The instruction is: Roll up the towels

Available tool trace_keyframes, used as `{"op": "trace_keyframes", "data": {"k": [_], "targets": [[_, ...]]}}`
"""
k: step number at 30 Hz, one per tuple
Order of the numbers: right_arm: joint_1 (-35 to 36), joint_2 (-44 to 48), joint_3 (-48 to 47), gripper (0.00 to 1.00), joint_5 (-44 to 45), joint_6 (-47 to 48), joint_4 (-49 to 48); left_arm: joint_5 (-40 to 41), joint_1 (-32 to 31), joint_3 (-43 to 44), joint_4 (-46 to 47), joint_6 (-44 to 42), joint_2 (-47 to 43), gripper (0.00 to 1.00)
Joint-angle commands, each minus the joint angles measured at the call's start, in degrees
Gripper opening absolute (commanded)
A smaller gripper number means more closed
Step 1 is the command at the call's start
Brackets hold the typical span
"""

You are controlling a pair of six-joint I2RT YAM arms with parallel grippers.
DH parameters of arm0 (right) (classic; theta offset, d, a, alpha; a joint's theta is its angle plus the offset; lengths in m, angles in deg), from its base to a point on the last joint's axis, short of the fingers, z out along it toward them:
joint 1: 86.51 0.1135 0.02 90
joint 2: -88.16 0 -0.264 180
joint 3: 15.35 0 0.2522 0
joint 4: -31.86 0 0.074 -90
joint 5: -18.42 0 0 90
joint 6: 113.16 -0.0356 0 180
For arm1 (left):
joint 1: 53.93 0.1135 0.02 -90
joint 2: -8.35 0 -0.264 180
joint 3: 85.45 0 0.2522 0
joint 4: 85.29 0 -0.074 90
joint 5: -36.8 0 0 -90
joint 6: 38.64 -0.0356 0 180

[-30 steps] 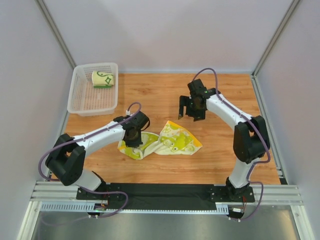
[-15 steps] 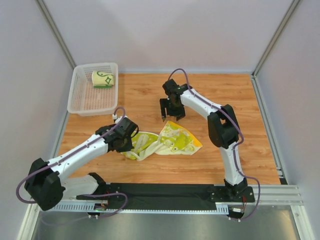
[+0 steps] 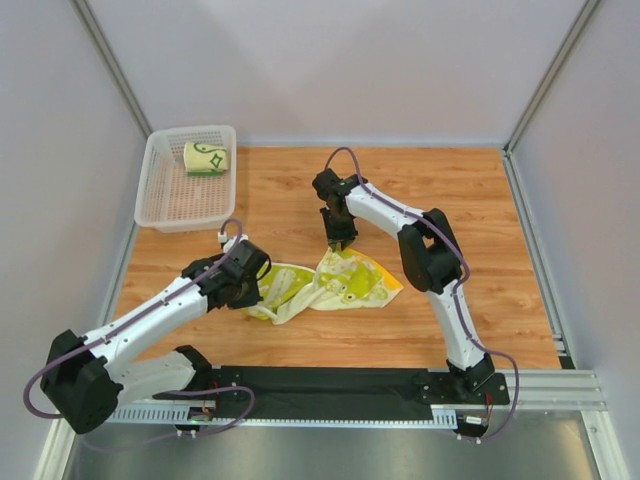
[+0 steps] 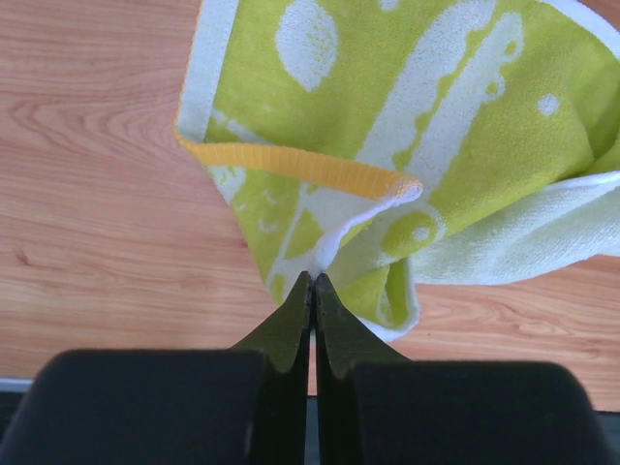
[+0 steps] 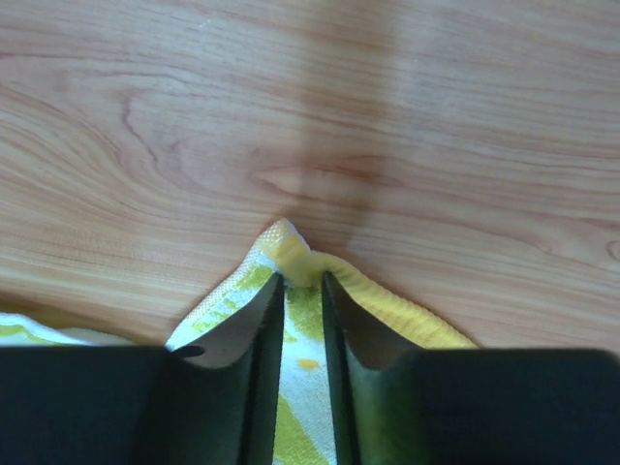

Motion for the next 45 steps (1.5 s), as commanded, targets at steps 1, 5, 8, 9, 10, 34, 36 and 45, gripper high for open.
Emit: {"op": "trace_keyframes", "data": {"k": [1, 5, 8, 9, 10, 34, 36, 45], "targets": [[0.58, -3.0, -0.42, 0.21, 1.75, 0.59, 0.49, 1.5, -0.22, 0.2, -1.19, 0.39, -1.61, 0.0], [0.05, -1.6, 0.72, 0.0, 1.41, 1.03, -0.3, 2.2, 0.22, 1.07, -1.71, -0.49, -1.53, 0.0], [-0.92, 1.13, 0.64, 0.0, 1.32, 1.47, -0.47, 2.12, 0.66, 2.91, -1.98, -2.07, -0.92, 0.0], [-1.18, 2.0, 0.38, 0.0, 1.4, 1.39, -0.13, 2.03, 0.75, 4.31, -2.07, -2.42, -0.74, 0.0], [-1.88, 4.01, -0.06, 0.0, 1.4, 1.73, 0.14, 1.94, 0.75, 5.37, -1.98, -3.12, -0.48, 0.0], [-15.51, 72.85, 72.87, 0.9, -11.69, -21.2, -25.88, -3.3, 1.98, -17.54, -4.36, 16.38, -45.98, 0.99], [-15.42, 72.76, 72.97, 0.91, -11.61, -21.03, -25.61, -3.51, 1.98, -18.44, -6.53, 18.74, -48.28, 1.0], [-15.33, 71.19, 66.12, 0.92, -9.5, -18.04, -22.1, 0.27, 1.98, -11.15, -11.37, 19.27, -31.26, 1.0]]}}
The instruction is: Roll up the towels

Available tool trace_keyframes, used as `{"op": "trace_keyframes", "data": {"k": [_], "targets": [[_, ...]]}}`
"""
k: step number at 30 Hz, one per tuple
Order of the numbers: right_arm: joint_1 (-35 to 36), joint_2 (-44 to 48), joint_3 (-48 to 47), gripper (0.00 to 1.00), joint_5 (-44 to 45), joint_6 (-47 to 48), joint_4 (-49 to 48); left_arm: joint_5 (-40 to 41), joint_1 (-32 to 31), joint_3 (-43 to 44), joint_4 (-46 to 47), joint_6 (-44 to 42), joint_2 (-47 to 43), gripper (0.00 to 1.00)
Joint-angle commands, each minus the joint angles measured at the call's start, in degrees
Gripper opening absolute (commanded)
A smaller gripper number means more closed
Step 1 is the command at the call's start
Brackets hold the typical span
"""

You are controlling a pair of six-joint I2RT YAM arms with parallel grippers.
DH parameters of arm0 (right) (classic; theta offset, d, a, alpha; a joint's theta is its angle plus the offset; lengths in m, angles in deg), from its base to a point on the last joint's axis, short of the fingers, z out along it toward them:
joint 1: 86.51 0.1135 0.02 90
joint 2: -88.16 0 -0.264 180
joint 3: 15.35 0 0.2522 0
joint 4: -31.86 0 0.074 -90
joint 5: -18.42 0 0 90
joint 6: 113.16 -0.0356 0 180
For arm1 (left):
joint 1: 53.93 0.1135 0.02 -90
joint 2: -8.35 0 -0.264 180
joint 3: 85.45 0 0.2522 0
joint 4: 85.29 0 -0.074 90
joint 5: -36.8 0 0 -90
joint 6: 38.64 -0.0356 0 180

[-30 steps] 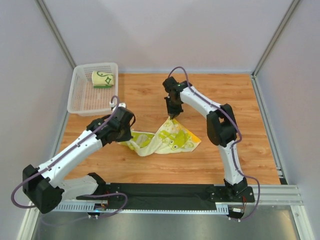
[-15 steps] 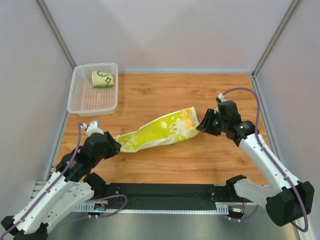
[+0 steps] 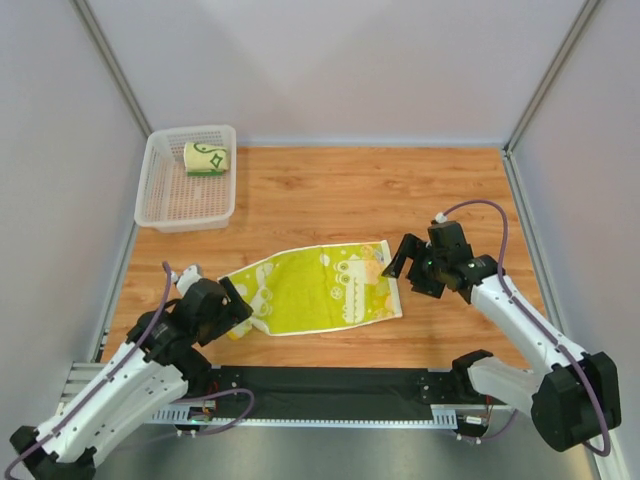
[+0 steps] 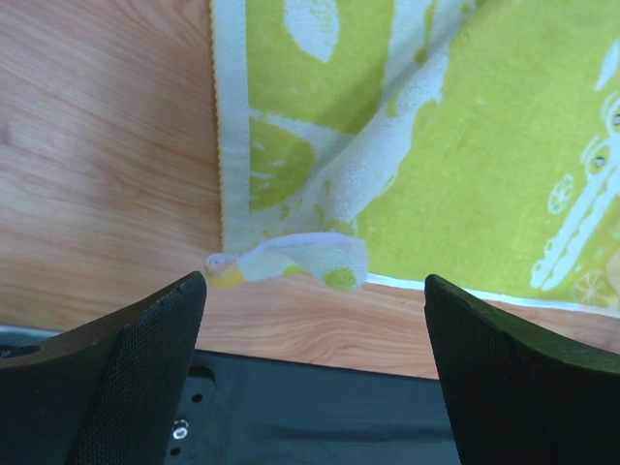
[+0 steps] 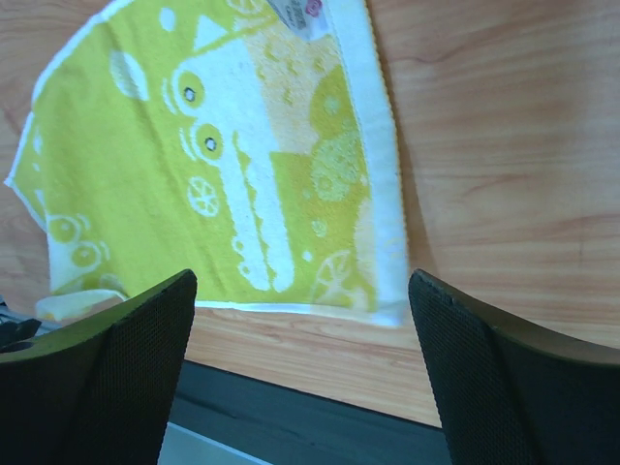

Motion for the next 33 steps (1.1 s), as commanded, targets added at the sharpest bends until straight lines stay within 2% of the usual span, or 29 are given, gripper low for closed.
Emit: {"op": "trace_keyframes", "data": {"k": [1, 4, 6, 7, 12, 13, 15, 16, 18, 19, 23, 26, 33], "targets": [[0.12, -0.11, -3.45, 0.92, 1.02, 0.71, -1.16, 1.41, -0.16, 3.5, -2.36, 2.58, 7.66, 1.0], [0.03, -0.38, -2.93, 0.92, 0.67, 0.98, -1.51, -0.43, -0.08, 1.93, -0.43, 4.08, 10.75, 0.99], [0.12, -0.99, -2.75, 0.92, 0.49, 1.5, -1.95, -2.01, -0.08, 0.35, 3.59, 4.17, 10.32, 0.95], [0.12, -1.26, -2.75, 0.92, 0.4, 1.68, -2.03, -3.67, -0.16, -1.23, 5.01, 4.08, 10.23, 0.88], [0.12, -4.76, -2.14, 0.91, -0.82, 2.56, -3.61, -5.79, -0.69, -3.44, 9.94, 3.2, 11.98, 0.68], [0.12, -5.73, -1.7, 0.89, -1.87, 2.65, -5.44, -5.88, -0.95, -3.96, 10.64, 3.03, 12.51, 0.57], [0.29, -8.53, -1.17, 0.81, -5.72, 2.82, -8.18, -6.06, -1.65, -4.4, 12.66, 3.02, 13.83, 0.45], [0.73, -9.6, -1.43, 0.79, -6.62, 3.09, -10.01, -6.15, -1.75, -4.84, 13.37, 3.02, 14.18, 0.3], [3.18, -11.97, -2.48, 0.74, -7.94, 3.7, -11.7, -6.15, -2.1, -4.93, 14.78, 2.68, 15.5, 0.15], [4.24, -13.81, -3.19, 0.71, -7.86, 4.23, -12.23, -6.15, -2.1, -4.76, 15.04, 2.5, 15.94, 0.03], [8.9, -18.91, -7.31, 0.59, -13.98, 4.85, -16.96, -5.97, -2.45, -3.27, 14.87, 0.66, 19.45, 0.0], [9.08, -25.48, -9.94, 0.51, -19.88, 3.97, -21.19, -5.36, -2.8, -1.42, 13.82, -0.14, 21.65, 0.0], [6.54, -37.19, -12.34, 0.5, -17.0, 4.76, -22.16, -2.9, -3.42, 3.93, 9.86, -3.39, 25.34, 0.01]]}}
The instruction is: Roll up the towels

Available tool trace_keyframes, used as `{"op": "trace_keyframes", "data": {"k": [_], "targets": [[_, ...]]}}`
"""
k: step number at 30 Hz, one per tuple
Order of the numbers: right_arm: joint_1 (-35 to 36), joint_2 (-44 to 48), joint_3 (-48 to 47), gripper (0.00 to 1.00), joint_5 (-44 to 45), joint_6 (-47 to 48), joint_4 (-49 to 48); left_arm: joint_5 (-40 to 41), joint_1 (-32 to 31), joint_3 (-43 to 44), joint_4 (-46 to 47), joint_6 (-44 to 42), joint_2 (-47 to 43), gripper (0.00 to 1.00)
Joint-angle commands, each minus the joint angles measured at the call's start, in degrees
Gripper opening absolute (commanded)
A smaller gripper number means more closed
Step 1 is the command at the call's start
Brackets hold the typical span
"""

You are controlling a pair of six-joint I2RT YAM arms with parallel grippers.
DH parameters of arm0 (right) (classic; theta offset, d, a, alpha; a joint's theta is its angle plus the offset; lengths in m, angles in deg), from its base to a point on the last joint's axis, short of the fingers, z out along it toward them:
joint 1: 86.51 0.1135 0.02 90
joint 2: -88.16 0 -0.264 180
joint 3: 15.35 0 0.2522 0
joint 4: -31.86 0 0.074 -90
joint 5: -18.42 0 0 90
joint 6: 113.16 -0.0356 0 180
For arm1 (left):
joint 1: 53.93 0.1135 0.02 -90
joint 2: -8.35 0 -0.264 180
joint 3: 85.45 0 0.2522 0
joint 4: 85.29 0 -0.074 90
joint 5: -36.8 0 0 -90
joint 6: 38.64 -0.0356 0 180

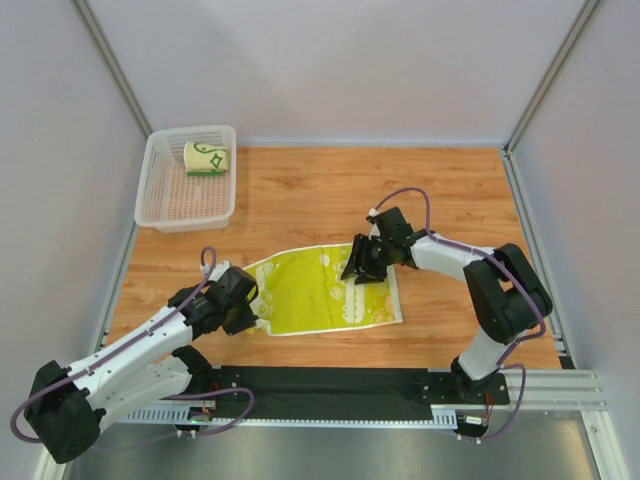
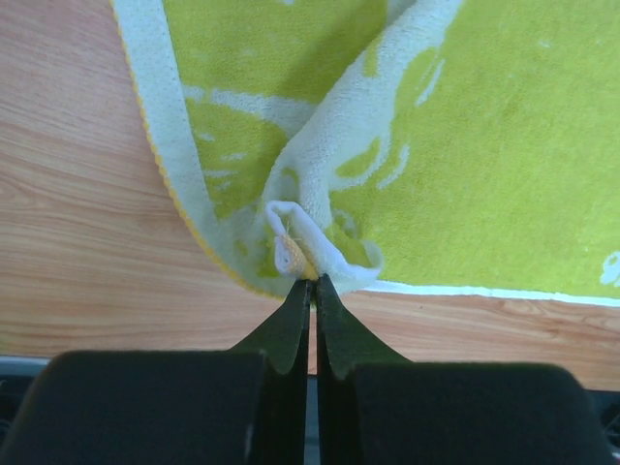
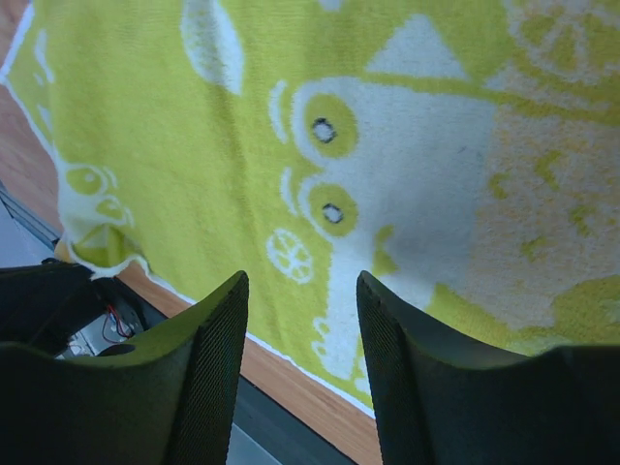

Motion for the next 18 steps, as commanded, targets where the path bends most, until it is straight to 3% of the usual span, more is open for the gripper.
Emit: {"op": "trace_keyframes", "data": {"k": [1, 7, 12, 18], "targets": [[-2.68, -3.96, -0.51, 0.5, -0.63, 0.87, -2.6, 2.15, -0.36, 4.29, -2.7, -3.69, 1.32, 0.01], [-11.2, -5.99, 3.87, 0.49, 0.07, 0.69, -3.22, 2.77, -0.79, 8.33, -1.93, -10.71, 3.78, 0.04], [-22.37, -2.92, 8.36, 0.49, 0.95, 0.52, -2.95, 2.5, -3.34, 12.11, -1.04, -14.95, 8.35, 0.05], [-23.17, 1.57, 8.37, 0.51, -0.1, 0.6, -1.03, 3.9, -8.35, 15.1, -0.25, -16.88, 17.49, 0.07]]}}
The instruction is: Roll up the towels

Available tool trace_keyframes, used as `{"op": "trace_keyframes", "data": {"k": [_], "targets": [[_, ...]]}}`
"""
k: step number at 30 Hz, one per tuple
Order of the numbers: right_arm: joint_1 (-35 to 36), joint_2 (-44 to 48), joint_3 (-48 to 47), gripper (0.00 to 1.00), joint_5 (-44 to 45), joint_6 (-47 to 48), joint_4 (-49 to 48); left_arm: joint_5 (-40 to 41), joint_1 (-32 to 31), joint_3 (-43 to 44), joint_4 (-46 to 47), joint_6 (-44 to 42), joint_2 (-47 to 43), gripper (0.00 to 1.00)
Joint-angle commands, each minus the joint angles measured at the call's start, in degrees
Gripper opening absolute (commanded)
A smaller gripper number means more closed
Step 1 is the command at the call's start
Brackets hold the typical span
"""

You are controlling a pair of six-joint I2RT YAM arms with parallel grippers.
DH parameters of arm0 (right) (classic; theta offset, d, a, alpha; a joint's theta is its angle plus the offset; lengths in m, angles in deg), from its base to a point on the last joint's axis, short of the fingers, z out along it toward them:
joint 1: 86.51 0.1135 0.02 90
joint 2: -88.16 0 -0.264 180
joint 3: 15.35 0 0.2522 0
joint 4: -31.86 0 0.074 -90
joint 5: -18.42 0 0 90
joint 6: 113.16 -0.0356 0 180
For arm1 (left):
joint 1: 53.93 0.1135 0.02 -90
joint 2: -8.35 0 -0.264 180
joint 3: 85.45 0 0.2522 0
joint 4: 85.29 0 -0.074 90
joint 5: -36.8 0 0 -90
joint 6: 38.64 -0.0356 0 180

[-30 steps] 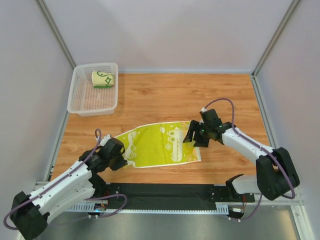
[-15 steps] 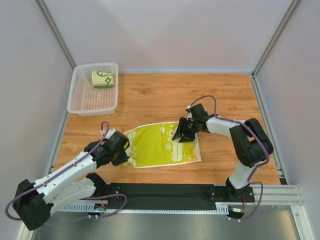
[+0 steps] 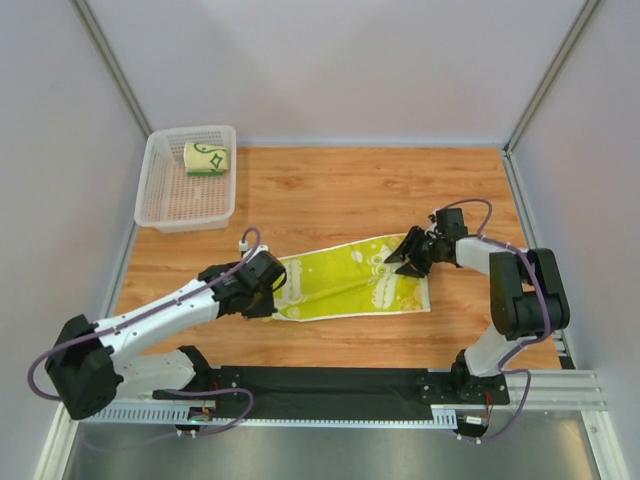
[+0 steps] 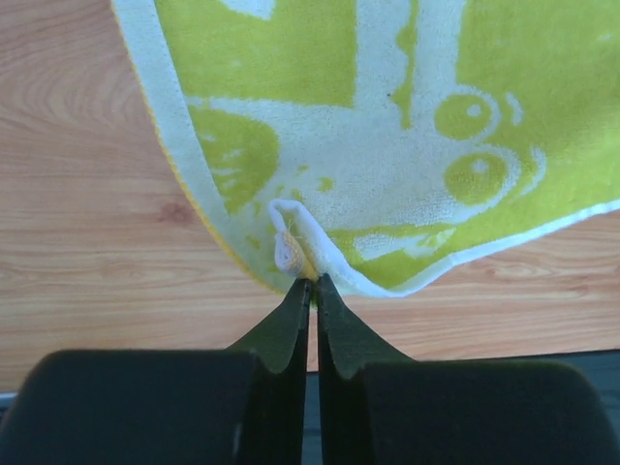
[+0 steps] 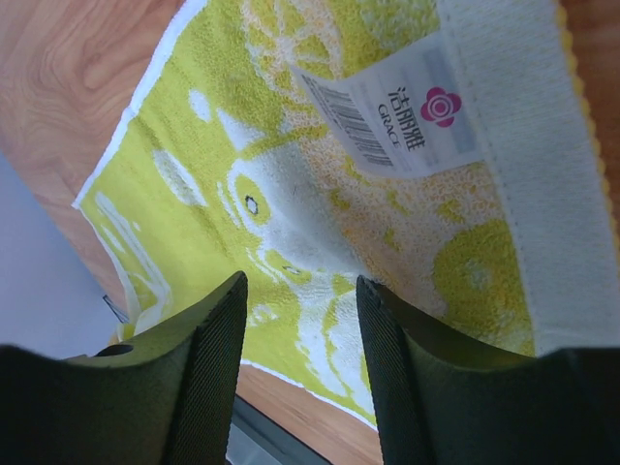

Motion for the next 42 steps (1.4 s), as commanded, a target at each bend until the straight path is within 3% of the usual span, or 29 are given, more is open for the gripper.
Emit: {"op": "trace_keyframes", "data": {"k": [1, 2, 5, 9, 13, 24, 28, 35, 42], "targets": [[0.81, 1.76, 0.2, 0.52, 5.21, 2.72, 4.07, 2.27, -2.67, 2.75, -1.58, -3.14, 5.81, 0.1], [1.24, 3.6, -0.33, 0.53, 5.38, 3.42, 5.03, 3.23, -3.89, 3.28, -2.11, -2.88, 7.15, 0.13], [2.21, 8.34, -2.43, 0.59, 6.35, 4.74, 10.21, 4.55, -7.06, 5.04, -3.78, -1.3, 11.72, 0.58], [3.44, 15.89, -4.11, 0.7, 10.56, 6.32, 16.19, 6.66, -11.81, 6.36, -7.03, 3.62, 13.58, 0.82], [3.44, 20.4, -4.99, 0.77, 14.78, 7.21, 20.42, 7.19, -14.89, 6.1, -8.79, 10.9, 9.45, 0.84], [2.92, 23.39, -1.92, 0.79, 16.9, 6.86, 22.45, 9.92, -15.86, -3.47, -10.82, 28.84, -5.23, 0.8], [-0.51, 21.11, -0.42, 0.78, 11.54, 6.07, 20.6, 7.99, -15.86, -7.43, -8.1, 32.37, -4.01, 0.79], [-1.04, 23.39, -0.16, 0.78, 12.5, 5.89, 21.3, 2.98, -15.86, -16.21, 3.32, 34.74, -1.98, 0.73], [-1.13, 22.78, -0.42, 0.77, 12.42, 6.33, 21.39, 2.71, -15.86, -15.79, 5.18, 34.22, 0.82, 0.62]]}}
